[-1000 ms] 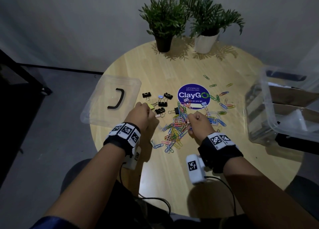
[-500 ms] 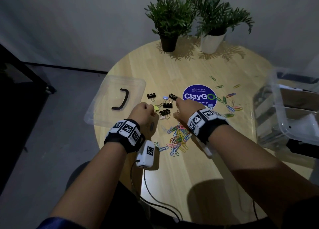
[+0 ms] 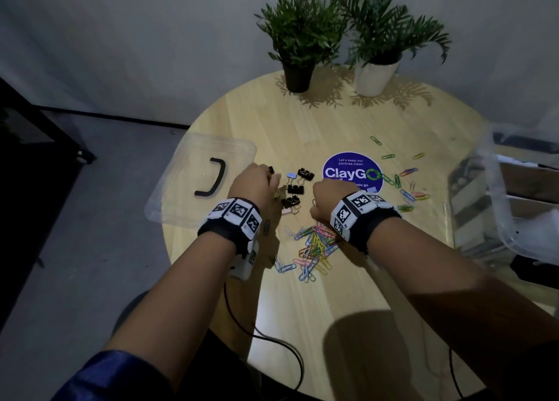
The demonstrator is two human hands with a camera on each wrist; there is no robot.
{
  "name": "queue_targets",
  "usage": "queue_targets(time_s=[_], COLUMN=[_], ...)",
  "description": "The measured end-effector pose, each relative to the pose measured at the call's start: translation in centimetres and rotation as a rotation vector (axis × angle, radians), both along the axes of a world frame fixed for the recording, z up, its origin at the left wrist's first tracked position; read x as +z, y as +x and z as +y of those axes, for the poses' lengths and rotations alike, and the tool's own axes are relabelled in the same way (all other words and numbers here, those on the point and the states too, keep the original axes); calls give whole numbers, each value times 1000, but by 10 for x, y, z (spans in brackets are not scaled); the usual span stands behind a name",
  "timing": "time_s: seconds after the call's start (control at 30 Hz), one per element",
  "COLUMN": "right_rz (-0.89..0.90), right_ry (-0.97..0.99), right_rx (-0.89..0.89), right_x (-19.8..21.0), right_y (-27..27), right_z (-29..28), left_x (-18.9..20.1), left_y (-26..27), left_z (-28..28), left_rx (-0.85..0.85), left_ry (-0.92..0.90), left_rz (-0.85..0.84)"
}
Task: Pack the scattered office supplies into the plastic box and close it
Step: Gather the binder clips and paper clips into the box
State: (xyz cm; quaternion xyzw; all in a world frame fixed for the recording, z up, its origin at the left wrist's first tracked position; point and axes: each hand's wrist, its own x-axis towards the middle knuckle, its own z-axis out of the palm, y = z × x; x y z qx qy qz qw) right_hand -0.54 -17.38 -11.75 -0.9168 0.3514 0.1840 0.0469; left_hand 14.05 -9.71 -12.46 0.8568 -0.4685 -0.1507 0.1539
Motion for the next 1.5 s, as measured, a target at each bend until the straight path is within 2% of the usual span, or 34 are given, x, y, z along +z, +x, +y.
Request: queue_targets(time_s=[0.1,0.17,0.3,0.4,0.5,0.63,0.77,0.83,0.97,1.1,1.2,1.3,1.43,1.5], right_rz=[-56,-156,-364,-435,-401,-220,-249,-332,-617,-1069,-1270,-1264,-1094,-1044], right_ry=[64,122,165,178,201,156,149,185,209,-29,-246,-336,-311,-315], right_rx=[-52,-101,-157,-106,-21,70,9,-91,-239,-288,-396,-527,-684,-706], right_x=[2,0,-2,4,6,-2,-2,7,45,85,95,90,70,66], right_y=[-2,-6,-12,-9,1,18,15,2,-45,-116,-171,-213,-235,-237], right_z=[-1,-3,-6,2,17,27,27,24,24,33,27,14,15,17], left_x=[-3,-6,-10,-10,-9,-11,-7,-1,23,51,63,68,68,68], left_y=[-2,-1,-6,-12,-10,-5,-1,1,-15,-62,-103,-139,-172,-180], left_z=[-2,-1,2,3,2,3,13,18,31,32,27,25,28,30], left_rx=[-58,-99,-127,-94,-44,-13,6,8,27,-72,-179,-255,-305,-315], left_ry=[119,160,171,177,161,210,230,193,23,-88,-100,-81,-38,-33], left_rz=[-61,-88,-103,-95,-40,8,87,142,288,363,365,360,392,394])
